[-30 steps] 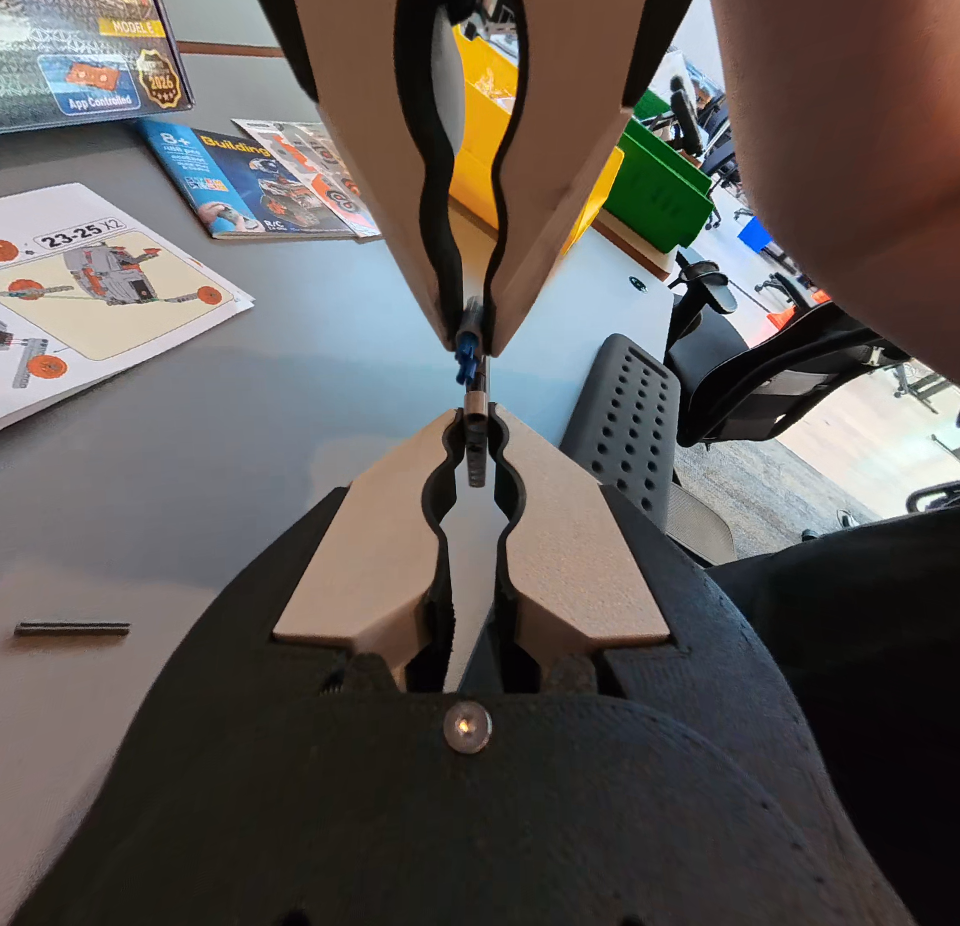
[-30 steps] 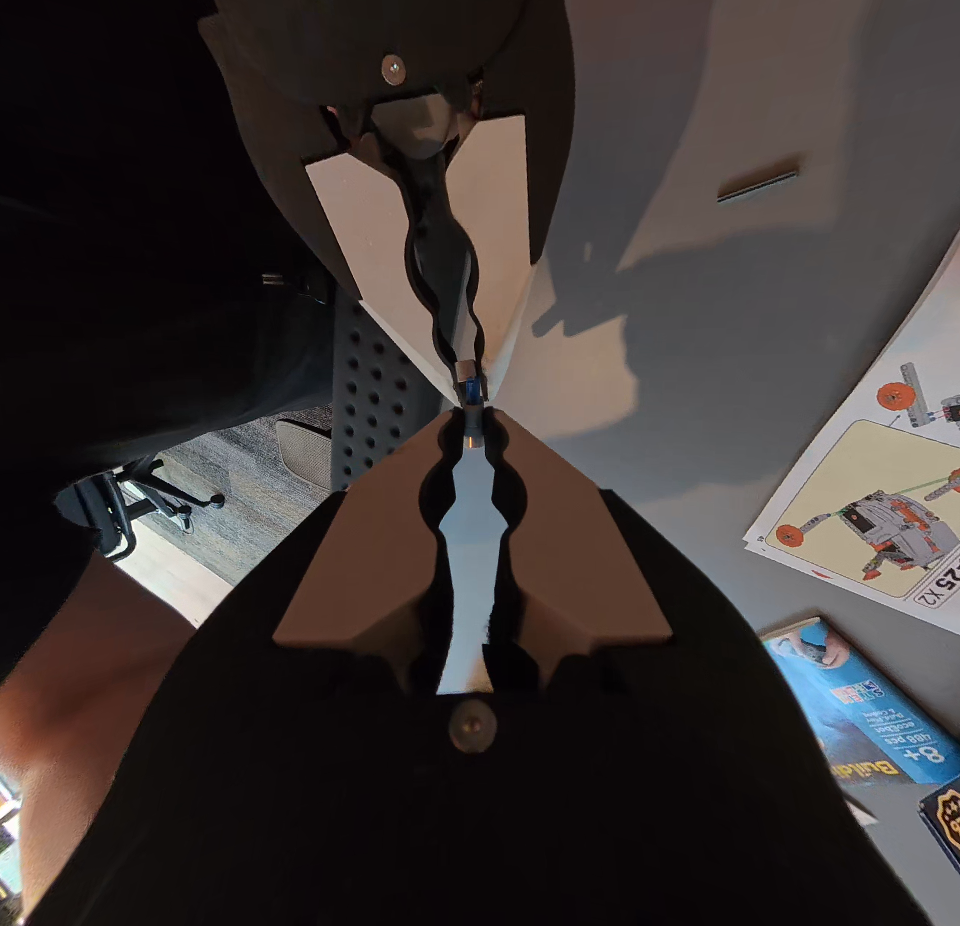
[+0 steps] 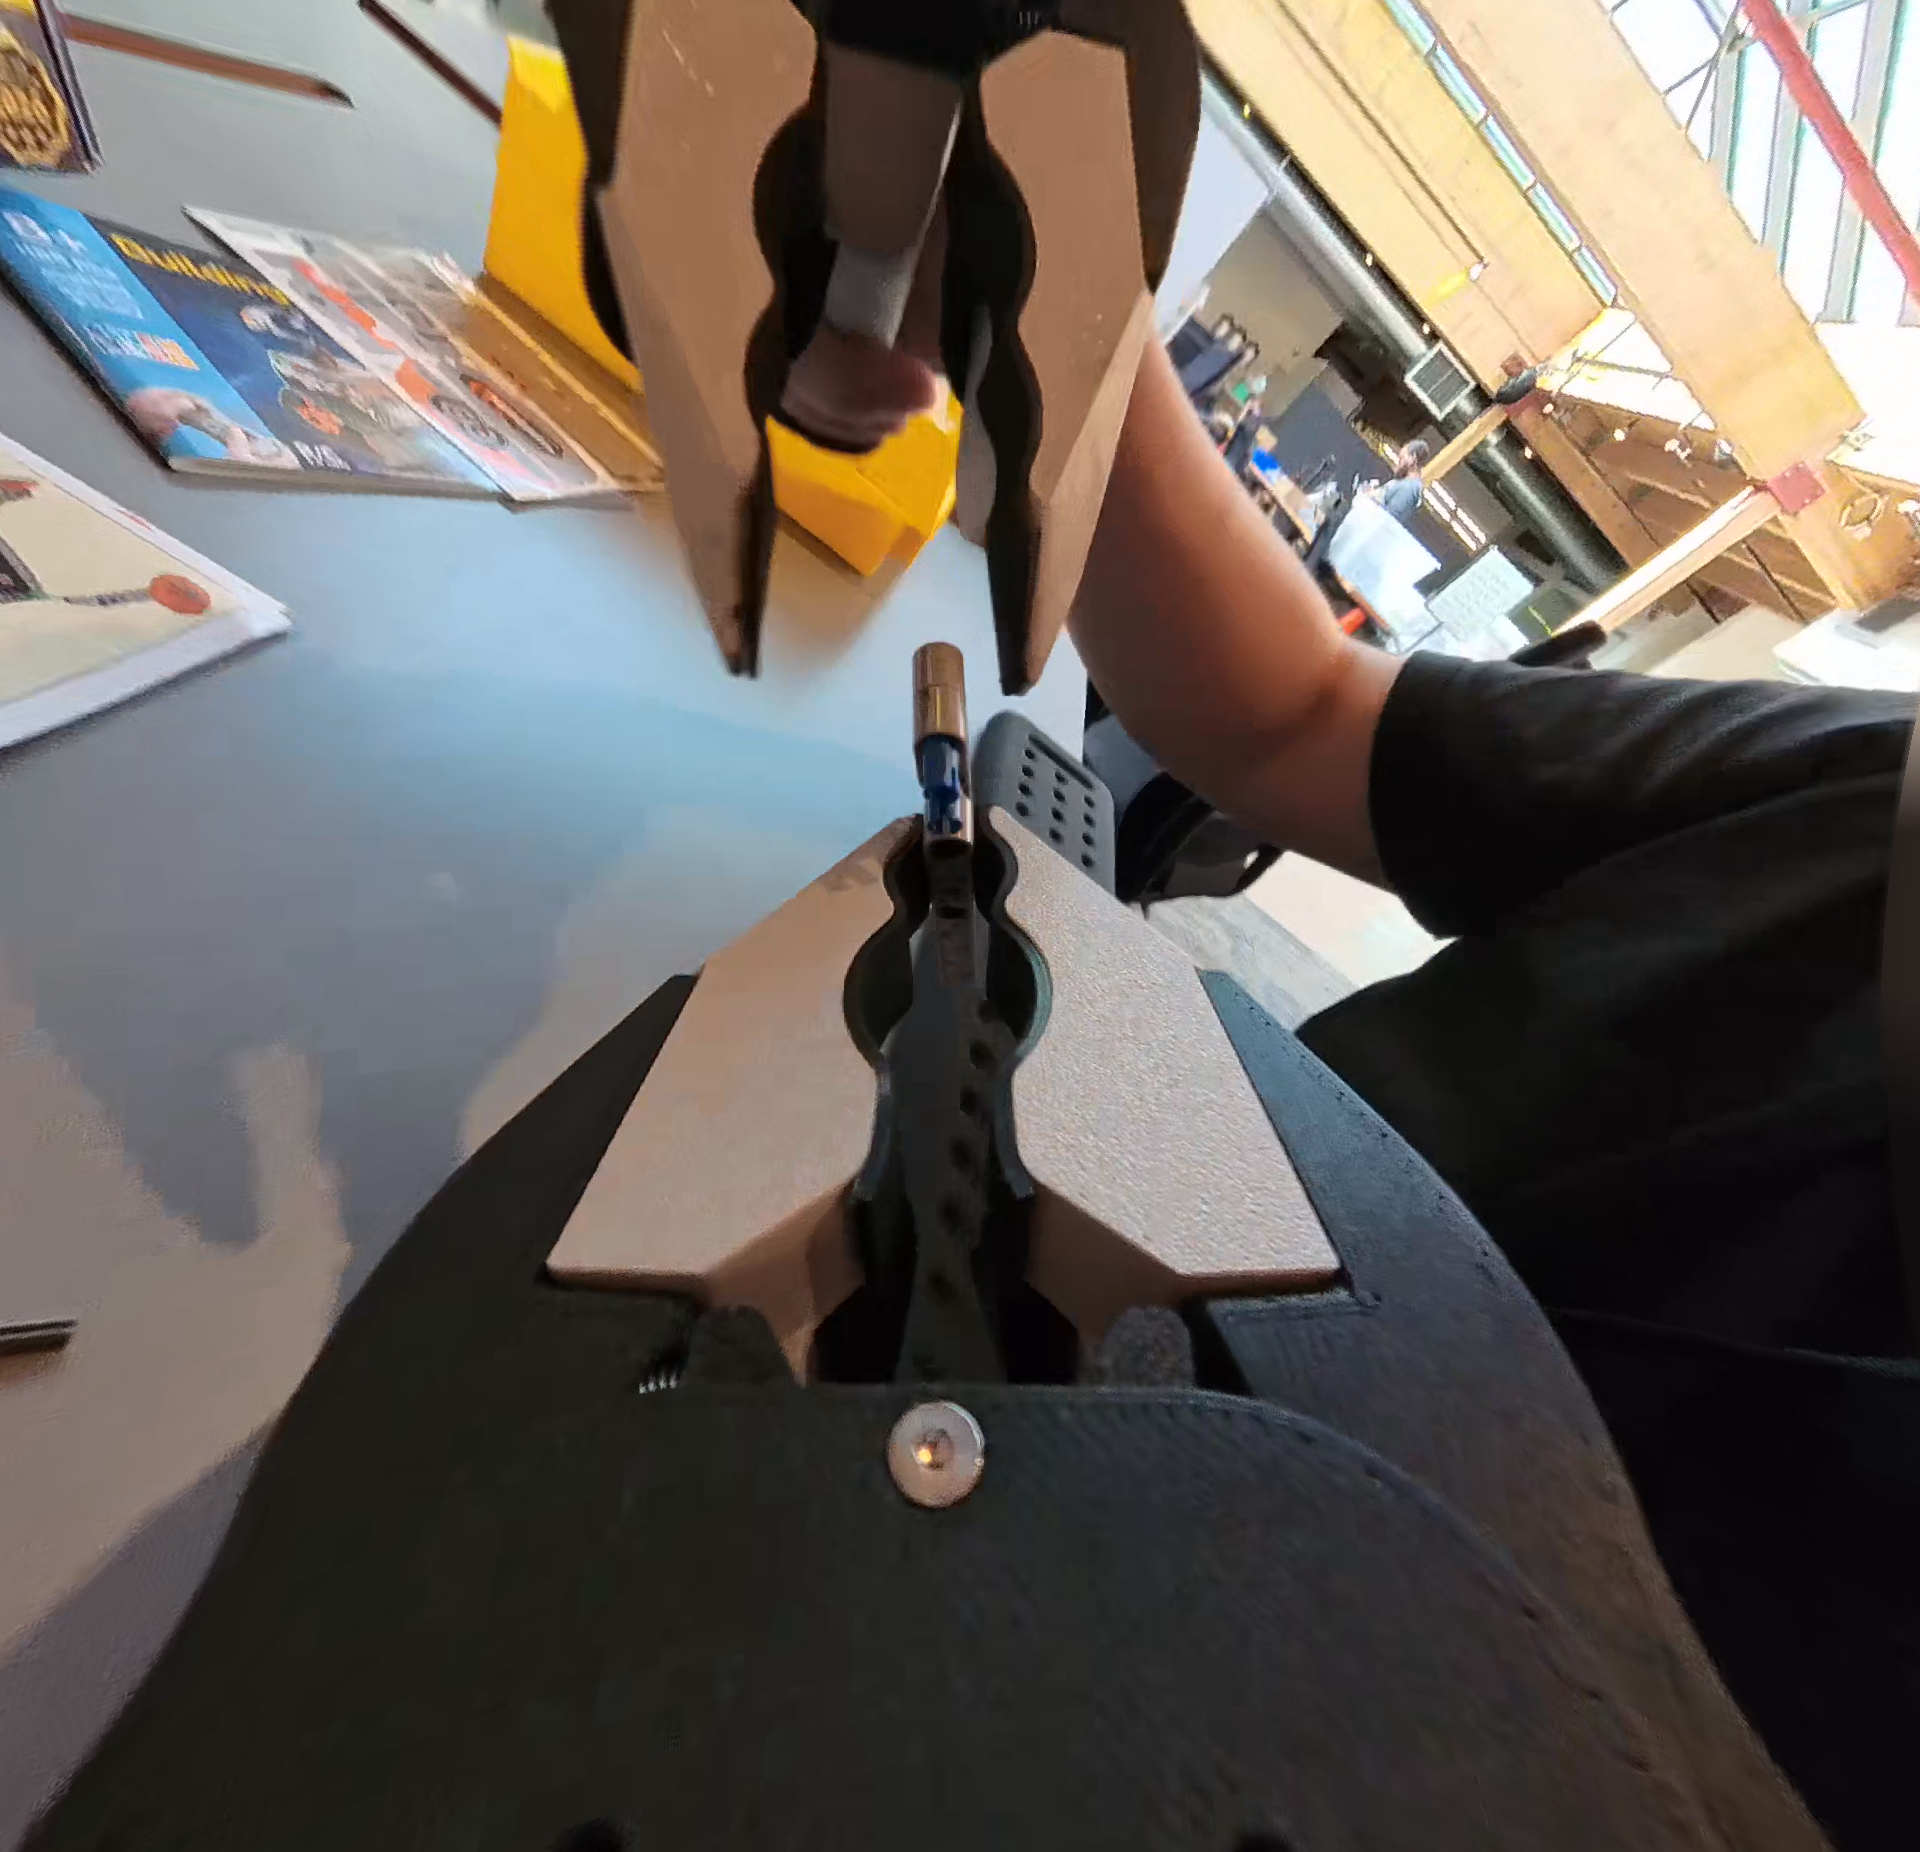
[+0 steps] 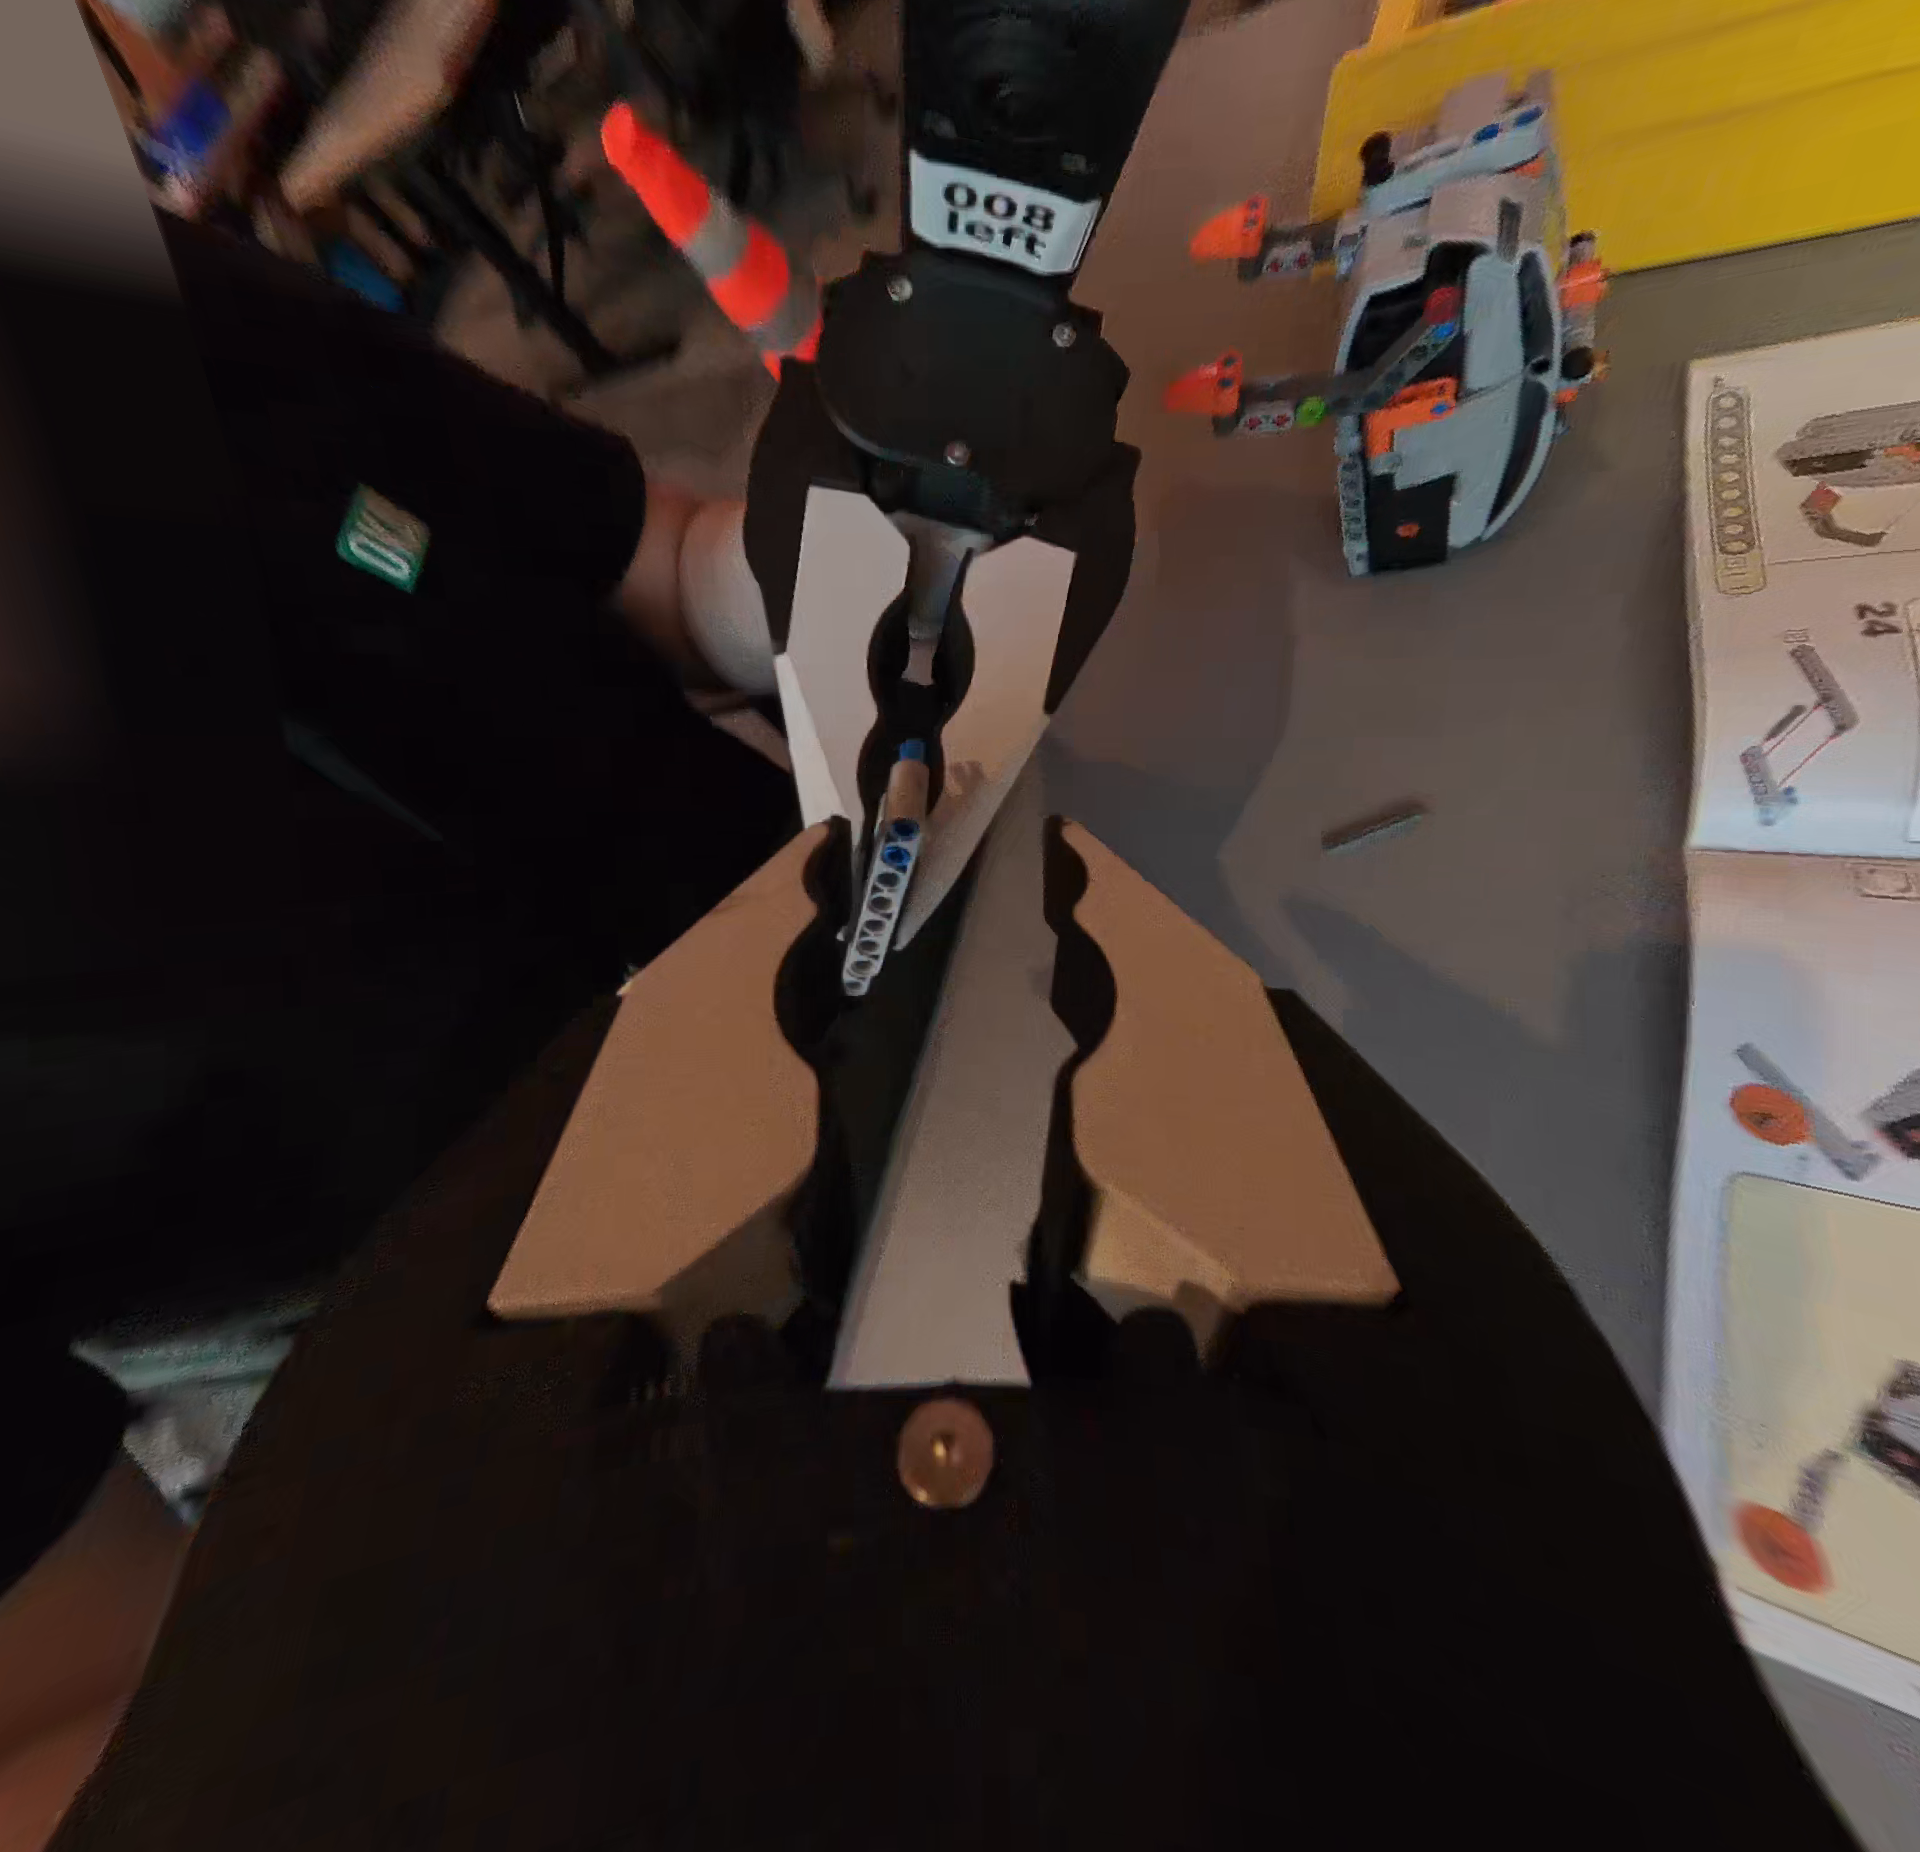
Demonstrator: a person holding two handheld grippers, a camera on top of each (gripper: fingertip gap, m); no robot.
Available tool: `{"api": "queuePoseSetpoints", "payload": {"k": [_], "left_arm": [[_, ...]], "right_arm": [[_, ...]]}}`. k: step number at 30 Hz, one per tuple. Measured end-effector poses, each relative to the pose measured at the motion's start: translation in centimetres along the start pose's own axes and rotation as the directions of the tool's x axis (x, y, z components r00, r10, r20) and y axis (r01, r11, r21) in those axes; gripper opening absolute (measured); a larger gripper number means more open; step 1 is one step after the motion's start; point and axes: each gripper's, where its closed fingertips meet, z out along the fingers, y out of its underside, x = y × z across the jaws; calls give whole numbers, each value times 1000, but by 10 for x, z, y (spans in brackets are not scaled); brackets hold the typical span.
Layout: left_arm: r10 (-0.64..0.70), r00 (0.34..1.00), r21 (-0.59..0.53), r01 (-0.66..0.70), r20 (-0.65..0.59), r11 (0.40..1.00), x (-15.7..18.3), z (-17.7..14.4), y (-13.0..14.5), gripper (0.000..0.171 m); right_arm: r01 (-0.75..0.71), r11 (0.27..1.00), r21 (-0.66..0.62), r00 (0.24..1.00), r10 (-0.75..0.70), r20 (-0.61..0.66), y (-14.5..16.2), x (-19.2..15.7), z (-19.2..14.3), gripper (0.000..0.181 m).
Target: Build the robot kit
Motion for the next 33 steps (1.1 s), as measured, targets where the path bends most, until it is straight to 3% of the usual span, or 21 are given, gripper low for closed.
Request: {"api": "queuePoseSetpoints", "payload": {"k": [4,6,9,11,14,18,25,33], "left_arm": [[-91,996,-148,90,1,985,0,6,15,6],[-136,991,-220,131,-9,967,3,11,20,6],[-177,984,-322,171,10,931,3,16,27,6],[-198,979,-381,204,54,902,-2,18,31,6],[-203,973,-451,229,106,863,-5,20,33,6],[-184,973,-506,231,141,831,-4,24,33,6],[-230,967,-517,255,113,817,-4,25,32,6],[-345,933,-512,346,101,786,-16,18,41,7]], "right_arm": [[-80,943,324,997,79,17,14,-9,1,30],[-170,902,398,984,175,25,24,-4,6,33],[-275,842,464,961,239,136,32,-11,6,20],[-325,820,470,945,264,193,37,-14,6,18],[-338,818,465,941,295,165,48,-7,10,17],[-405,763,503,912,295,285,46,-13,5,5],[-432,744,510,899,307,313,46,-13,4,5],[-609,620,494,791,436,428,52,4,16,5]]}}
